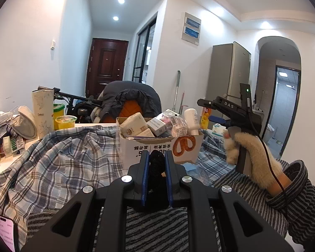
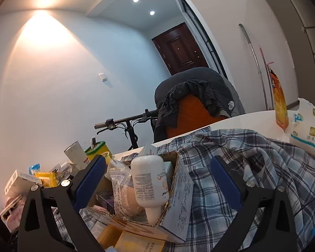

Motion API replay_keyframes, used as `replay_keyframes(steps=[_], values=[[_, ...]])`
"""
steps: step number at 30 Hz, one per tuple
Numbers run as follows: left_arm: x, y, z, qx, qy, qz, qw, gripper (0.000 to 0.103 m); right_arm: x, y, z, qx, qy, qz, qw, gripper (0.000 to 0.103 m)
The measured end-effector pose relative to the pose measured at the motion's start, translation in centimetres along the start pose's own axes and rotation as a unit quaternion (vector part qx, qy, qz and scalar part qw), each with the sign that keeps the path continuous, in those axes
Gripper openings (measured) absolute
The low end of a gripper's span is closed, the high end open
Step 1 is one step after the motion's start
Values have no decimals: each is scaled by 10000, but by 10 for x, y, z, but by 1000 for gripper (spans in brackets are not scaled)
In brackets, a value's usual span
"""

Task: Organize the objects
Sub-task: 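Carry the white bottle over the cardboard box with the right gripper, then lower the white bottle into the cardboard box while the left drops the black cable in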

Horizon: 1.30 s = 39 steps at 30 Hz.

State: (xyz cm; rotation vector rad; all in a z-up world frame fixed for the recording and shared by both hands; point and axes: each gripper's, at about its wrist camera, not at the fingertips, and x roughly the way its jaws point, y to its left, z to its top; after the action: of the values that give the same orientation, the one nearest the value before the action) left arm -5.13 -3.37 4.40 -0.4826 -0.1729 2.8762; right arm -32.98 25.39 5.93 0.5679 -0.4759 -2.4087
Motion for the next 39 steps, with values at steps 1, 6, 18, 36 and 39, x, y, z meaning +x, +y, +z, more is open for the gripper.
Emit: replay_keyframes(steps=[1, 6, 18, 36, 39], values=[[2, -1, 2, 30, 34, 13, 10000, 14, 0, -2, 1, 57, -5, -3, 10000, 99], [6, -5, 21, 116, 85, 119, 9998, 14, 3, -8, 2, 287, 69, 87, 9995, 99], [68, -5, 118, 224, 277, 471, 9983, 14, -2, -12, 0, 439, 43, 241, 9987, 99], [88, 2, -12, 374, 2270, -144, 9731, 73, 7, -12, -4, 508, 336, 279, 9978, 100], [95, -8, -19, 691, 2410, -102, 9680, 54, 8, -15, -4, 589, 364, 294, 9972, 100]])
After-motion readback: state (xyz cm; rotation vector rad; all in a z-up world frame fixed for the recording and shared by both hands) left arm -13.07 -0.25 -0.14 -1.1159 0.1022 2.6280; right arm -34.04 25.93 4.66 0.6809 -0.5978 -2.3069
